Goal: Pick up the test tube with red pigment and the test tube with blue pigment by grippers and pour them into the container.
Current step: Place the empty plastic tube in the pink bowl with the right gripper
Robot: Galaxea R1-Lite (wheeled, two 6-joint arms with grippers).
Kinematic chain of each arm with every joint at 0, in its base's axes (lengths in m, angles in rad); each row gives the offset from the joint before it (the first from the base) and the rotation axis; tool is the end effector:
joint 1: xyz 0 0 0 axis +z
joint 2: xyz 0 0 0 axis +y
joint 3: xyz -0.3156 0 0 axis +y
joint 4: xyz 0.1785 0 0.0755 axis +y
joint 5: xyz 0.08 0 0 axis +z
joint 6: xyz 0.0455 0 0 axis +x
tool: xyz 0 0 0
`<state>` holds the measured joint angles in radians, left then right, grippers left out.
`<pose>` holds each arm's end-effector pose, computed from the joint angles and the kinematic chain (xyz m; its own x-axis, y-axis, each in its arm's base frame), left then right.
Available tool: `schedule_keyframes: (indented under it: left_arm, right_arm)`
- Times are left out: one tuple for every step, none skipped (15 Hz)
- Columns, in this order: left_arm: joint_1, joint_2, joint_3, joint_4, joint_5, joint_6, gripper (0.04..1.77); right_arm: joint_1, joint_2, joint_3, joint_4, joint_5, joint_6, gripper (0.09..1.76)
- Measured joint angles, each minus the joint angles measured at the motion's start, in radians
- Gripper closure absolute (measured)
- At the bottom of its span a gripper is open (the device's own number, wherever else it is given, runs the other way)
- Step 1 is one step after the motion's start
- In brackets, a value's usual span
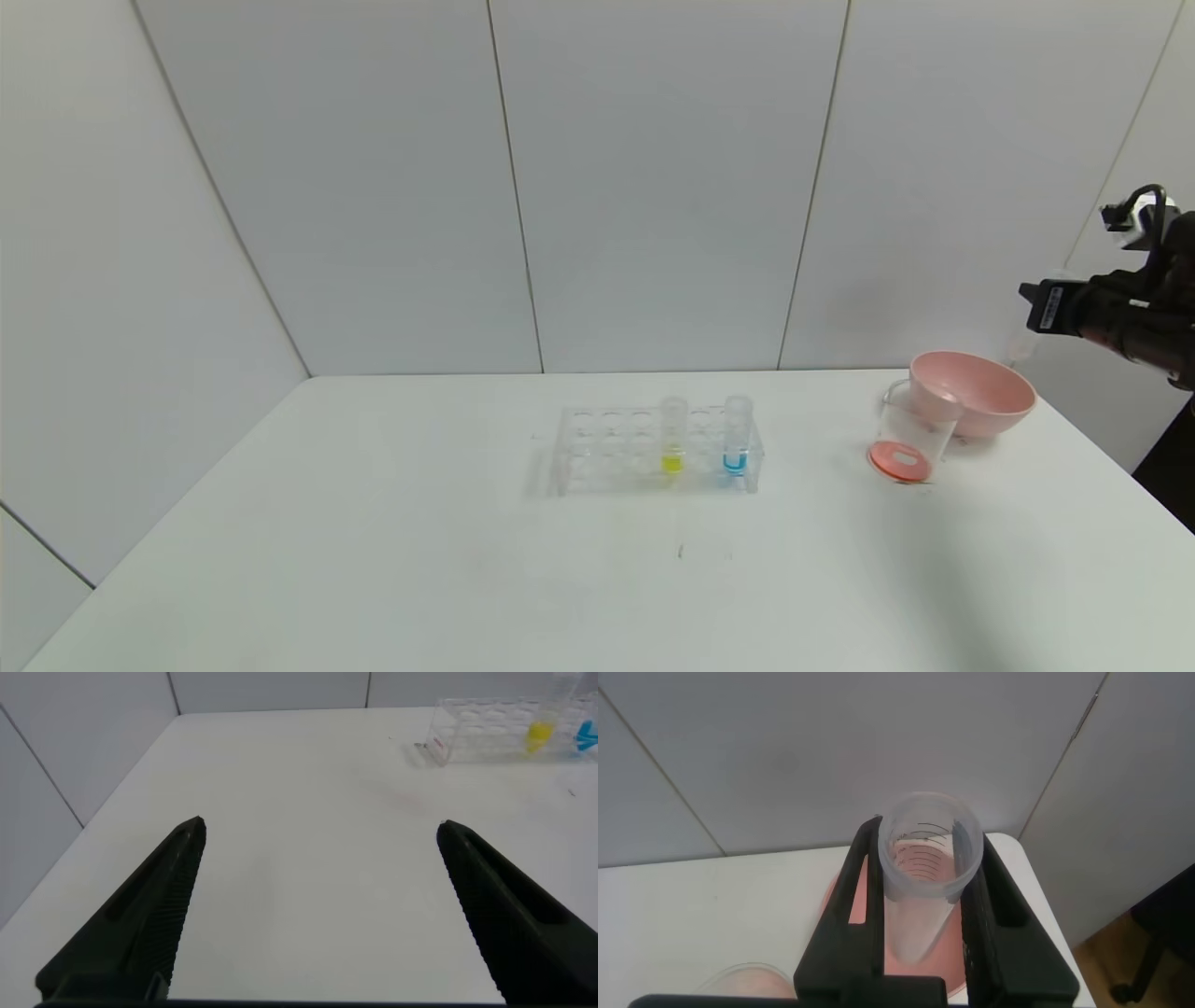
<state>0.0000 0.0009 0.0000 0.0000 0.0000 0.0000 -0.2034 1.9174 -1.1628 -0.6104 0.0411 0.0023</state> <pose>-0.0115 0.0000 0.0755 1.0000 0.0000 -0.0009 0.0000 1.0000 0.0000 0.4050 -0.0816 0.2115 0.9767 -0.1595 -0.1436 0.1623 0.9867 0.0082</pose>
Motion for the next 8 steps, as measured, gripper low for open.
schedule_keyframes:
  left_arm:
    - [0.000, 0.000, 0.000, 0.000, 0.000, 0.000, 0.05]
    - [0.000, 0.000, 0.000, 0.000, 0.000, 0.000, 0.05]
    - [0.000, 0.000, 0.000, 0.000, 0.000, 0.000, 0.05]
    - [0.000, 0.000, 0.000, 0.000, 0.000, 0.000, 0.05]
    - [0.000, 0.000, 0.000, 0.000, 0.000, 0.000, 0.05]
    - [0.000, 0.000, 0.000, 0.000, 0.000, 0.000, 0.05]
    - [0.000, 0.000, 0.000, 0.000, 0.000, 0.000, 0.05]
    - [0.000, 0.000, 0.000, 0.000, 0.000, 0.000, 0.05]
  right_arm:
    - [-0.003, 0.027, -0.010, -0.013, -0.003, -0.001, 1.32]
    - [-0.005, 0.050, -0.015, -0.022, -0.004, -0.002, 1.32]
    - [-0.006, 0.072, -0.018, -0.028, -0.004, -0.001, 1.32]
    - [-0.006, 0.090, -0.021, -0.039, 0.000, 0.000, 1.32]
    - [-0.007, 0.109, -0.024, -0.061, 0.004, 0.001, 1.32]
    - [-0.007, 0.129, -0.028, -0.085, 0.005, 0.001, 1.32]
    - [-0.007, 0.149, -0.032, -0.098, 0.005, 0.001, 1.32]
    - [-0.007, 0.170, -0.040, -0.102, 0.001, 0.001, 1.32]
